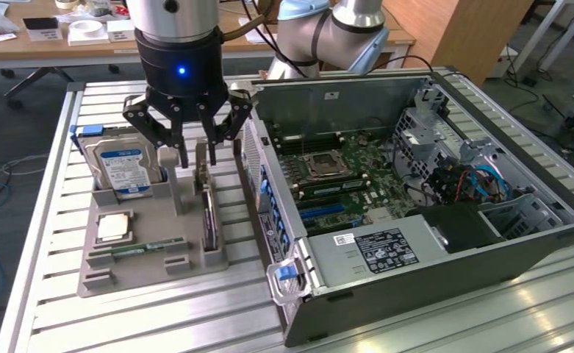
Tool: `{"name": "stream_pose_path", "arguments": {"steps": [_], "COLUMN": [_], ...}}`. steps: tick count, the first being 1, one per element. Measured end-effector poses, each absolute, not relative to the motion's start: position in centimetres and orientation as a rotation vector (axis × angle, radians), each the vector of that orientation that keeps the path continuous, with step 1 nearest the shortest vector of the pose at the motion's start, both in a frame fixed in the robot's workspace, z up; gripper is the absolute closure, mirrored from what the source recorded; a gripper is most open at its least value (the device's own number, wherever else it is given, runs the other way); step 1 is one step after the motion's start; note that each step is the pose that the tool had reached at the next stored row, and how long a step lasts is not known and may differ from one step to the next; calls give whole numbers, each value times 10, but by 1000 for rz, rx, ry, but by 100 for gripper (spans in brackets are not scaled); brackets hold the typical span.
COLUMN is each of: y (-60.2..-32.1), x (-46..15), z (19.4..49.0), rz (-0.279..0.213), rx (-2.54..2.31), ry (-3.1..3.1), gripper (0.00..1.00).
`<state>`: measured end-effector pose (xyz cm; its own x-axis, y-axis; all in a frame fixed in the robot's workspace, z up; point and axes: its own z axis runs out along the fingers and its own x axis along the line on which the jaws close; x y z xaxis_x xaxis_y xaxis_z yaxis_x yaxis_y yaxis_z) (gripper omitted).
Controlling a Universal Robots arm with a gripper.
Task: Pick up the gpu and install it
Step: 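Pick up the gpu and move the gpu toward the slot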
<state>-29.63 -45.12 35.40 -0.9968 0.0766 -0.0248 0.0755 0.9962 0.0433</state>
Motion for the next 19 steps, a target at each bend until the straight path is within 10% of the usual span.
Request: {"name": "stream_pose_path", "arguments": {"steps": [19], "y": [-451], "x": [-299], "z": [325], "rz": [66], "rx": [119], "ry": [3112], "gripper": [58]}}
